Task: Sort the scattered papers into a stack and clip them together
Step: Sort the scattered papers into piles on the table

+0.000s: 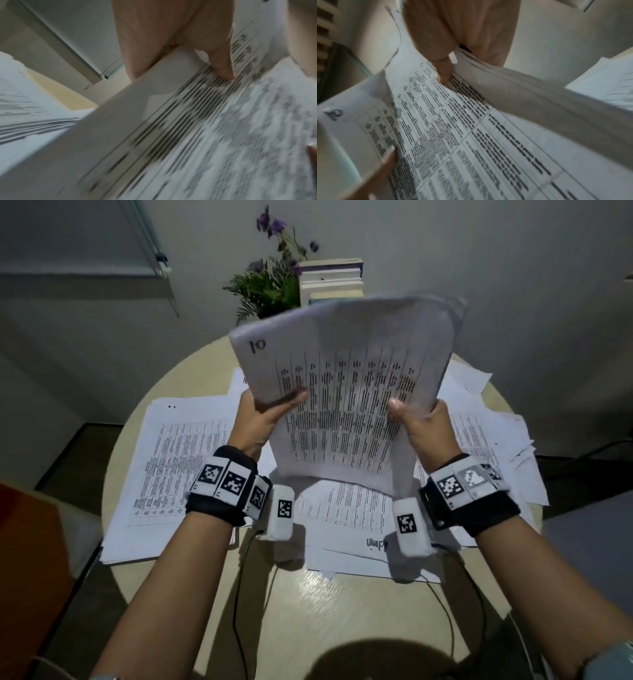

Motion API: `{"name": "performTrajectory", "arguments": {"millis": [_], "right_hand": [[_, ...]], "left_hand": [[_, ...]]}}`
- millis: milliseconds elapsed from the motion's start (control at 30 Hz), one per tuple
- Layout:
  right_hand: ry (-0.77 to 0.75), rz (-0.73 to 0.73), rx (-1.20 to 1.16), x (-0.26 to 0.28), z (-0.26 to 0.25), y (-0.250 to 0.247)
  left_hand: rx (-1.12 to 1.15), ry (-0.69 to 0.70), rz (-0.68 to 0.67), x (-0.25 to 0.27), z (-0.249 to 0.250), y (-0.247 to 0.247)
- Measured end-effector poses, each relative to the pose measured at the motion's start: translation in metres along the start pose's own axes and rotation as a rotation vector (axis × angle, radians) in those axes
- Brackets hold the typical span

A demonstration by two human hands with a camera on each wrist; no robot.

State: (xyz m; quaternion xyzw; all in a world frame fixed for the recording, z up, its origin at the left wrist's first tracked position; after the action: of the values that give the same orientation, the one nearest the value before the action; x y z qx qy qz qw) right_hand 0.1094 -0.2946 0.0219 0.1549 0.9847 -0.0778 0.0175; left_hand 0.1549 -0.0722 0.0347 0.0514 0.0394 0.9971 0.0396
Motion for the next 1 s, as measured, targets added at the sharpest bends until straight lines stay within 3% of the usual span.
{"name": "performTrajectory", "arguments": {"millis": [167,267,500,567,700,800,900,1000], "right_hand": [[-0.124,0.062,-0.284,-0.017,-0.047,0.010],[-0.097,0.034,-0.420,-0.023,-0.052,0.034],[0.106,-0.224,0.168,0.023,0.040,0.146],[0.123,-0.309,0.260,0.041,0.053,0.177],[0.201,-0.466,0.338,0.070,0.070,0.233],[0.281,-0.568,0.432,0.087,0.089,0.260],[0.315,-0.621,0.559,0.101,0.107,0.272],[0.279,-0.581,0.714,0.108,0.113,0.274]], "left_hand": [[-0.120,-0.214,-0.028,0.003,-0.034,-0.030],[-0.107,-0.267,0.047,0.006,-0.045,-0.059],[-0.021,-0.397,0.398,0.017,-0.055,-0.156],[-0.048,-0.457,0.539,0.022,-0.065,-0.194],[-0.205,-0.564,0.663,0.029,-0.092,-0.259],[-0.453,-0.650,0.637,0.031,-0.113,-0.290],[-0.565,-0.739,0.556,0.034,-0.134,-0.304],[-0.800,-0.821,0.630,0.043,-0.137,-0.319]]}}
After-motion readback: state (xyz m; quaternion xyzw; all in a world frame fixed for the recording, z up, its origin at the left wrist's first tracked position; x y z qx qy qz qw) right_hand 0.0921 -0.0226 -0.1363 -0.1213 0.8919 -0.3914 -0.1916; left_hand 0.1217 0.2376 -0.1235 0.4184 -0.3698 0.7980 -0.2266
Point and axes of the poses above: each hand's wrist, its own x-axis away from the middle knuckle, its own y-axis out of the palm, z = x × y, the point moved 8 cm from there along -x, towards the middle knuckle, and after that the axes turned 7 degrees about -y, right-handed, at the moved point
